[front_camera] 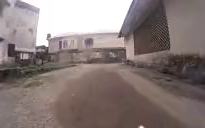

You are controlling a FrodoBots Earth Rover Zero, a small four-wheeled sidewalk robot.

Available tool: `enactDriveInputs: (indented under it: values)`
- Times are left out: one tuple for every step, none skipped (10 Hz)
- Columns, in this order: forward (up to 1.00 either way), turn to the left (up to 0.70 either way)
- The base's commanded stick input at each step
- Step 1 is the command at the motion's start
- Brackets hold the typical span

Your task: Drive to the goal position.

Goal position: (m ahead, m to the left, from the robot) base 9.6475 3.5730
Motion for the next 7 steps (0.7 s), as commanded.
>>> enactDriveInputs:
  values:
    - [0.3,0.0]
    - [0.3,0.0]
    - [0.3,0.0]
    - [0.3,0.0]
    - [0.3,0.0]
    - [0.3,0.0]
    - [0.3,0.0]
